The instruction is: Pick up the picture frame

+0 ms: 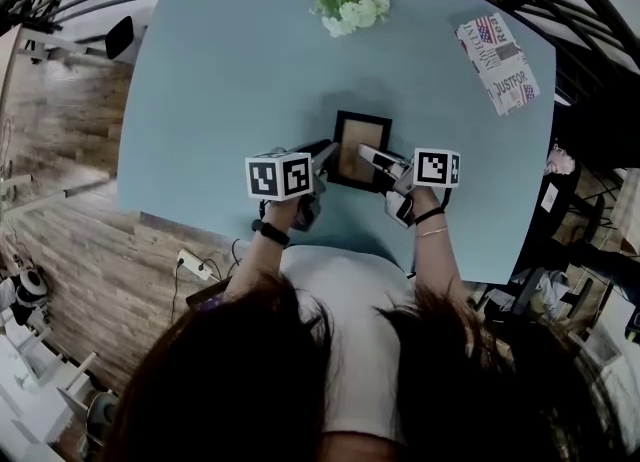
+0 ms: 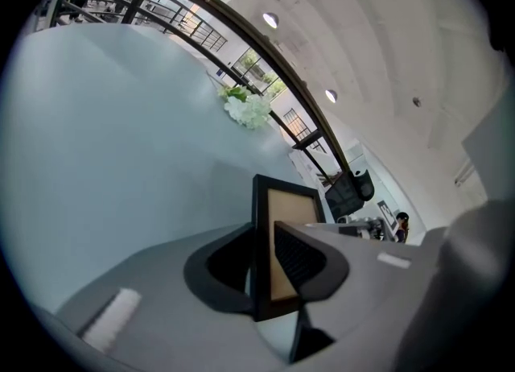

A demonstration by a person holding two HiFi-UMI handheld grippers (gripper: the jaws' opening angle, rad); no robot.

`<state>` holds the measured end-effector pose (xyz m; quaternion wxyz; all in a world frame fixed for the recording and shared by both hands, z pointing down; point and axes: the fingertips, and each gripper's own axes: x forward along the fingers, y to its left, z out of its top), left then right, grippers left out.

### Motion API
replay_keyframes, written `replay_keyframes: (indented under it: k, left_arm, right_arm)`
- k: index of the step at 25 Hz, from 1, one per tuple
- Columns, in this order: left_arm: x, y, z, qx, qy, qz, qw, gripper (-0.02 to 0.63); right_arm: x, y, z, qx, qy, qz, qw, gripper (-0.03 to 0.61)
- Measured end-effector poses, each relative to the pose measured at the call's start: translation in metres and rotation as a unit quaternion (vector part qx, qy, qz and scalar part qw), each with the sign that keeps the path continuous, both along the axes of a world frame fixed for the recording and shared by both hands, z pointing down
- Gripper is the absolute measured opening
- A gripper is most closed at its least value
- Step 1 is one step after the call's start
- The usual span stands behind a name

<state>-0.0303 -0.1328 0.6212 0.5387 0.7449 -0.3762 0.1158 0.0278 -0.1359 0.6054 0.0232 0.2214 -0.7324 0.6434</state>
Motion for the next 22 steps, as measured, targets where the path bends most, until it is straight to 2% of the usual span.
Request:
replay_keyframes:
  k: [7,12,18,22]
  left_arm:
    - [-0.002,0.005,-0.04,0.061,-0.02,0.006,0.9979,0.135]
    - [0.005,0.005,-0.082,0.118,-0.018,0.016,0.9927,0.135]
    - [0.015,0.014,-0.127,0.171,-0.012,0.026,0.9848,0.135]
    - [0.023,0.018,-0.154,0.21,-0.018,0.034,0.9769,0.135]
  right_arm:
    - [0.013,0.008,-0.04,0.066,0.02,0.017,0.997,0.012]
    - [0.025,0.014,-0.075,0.126,0.041,0.033,0.991,0.012]
    - [0.045,0.025,-0.12,0.202,0.076,0.057,0.975,0.011]
    - [0.064,0.029,-0.147,0.26,0.121,0.08,0.955,0.012]
